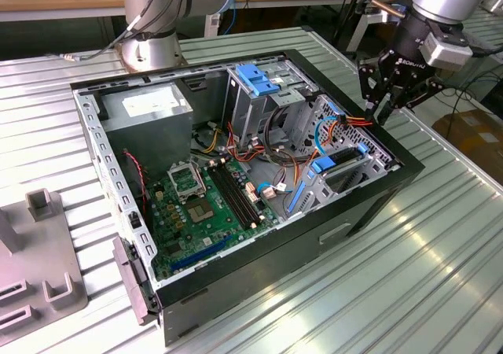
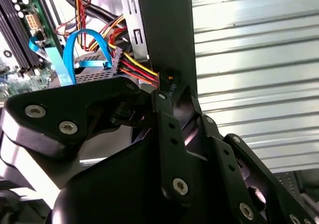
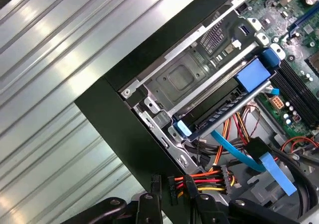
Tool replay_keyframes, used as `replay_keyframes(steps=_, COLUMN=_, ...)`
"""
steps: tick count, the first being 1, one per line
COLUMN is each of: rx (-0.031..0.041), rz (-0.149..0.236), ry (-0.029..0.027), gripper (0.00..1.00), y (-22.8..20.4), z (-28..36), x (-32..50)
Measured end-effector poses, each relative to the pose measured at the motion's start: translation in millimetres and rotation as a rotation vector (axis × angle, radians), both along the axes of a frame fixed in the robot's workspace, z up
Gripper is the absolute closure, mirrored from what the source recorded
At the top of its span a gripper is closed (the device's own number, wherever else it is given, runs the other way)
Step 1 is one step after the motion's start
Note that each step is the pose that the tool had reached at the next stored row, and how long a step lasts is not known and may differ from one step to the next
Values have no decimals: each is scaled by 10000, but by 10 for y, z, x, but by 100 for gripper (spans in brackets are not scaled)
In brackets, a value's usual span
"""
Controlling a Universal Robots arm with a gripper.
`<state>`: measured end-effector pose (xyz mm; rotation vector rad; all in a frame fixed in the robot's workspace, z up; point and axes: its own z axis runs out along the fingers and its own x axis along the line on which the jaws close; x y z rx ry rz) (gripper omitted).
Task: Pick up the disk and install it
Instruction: 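Insert the first disk wire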
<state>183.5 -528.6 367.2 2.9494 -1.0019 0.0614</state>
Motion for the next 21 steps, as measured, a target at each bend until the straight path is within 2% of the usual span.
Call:
replay_keyframes(steps=3, rx=-1, rz=264, ry=-15, gripper=69, y=0, z=-8, x=0)
replay_keyframes(steps=9, rx=-1, rz=269, ry=-18, gripper=70, y=0, z=-10, x=0)
replay_keyframes(steps=11, rx=-1, rz=270, ry=-20, gripper=83, y=0, z=-10, x=0)
replay_keyframes(steps=12, rx=1, rz=270, ry=-20, gripper=83, y=0, z=-7, x=0)
replay_keyframes(steps=17, rx=4, rz=269, ry=-21, gripper=84, y=-1, z=59, x=0)
replay_keyframes(steps=19, rx=7, rz=213, ry=-20, gripper=84, y=-1, z=59, x=-1)
replay_keyframes(steps=21, rx=2, rz=-110, ry=-21, gripper=84, y=-1, z=61, x=-1)
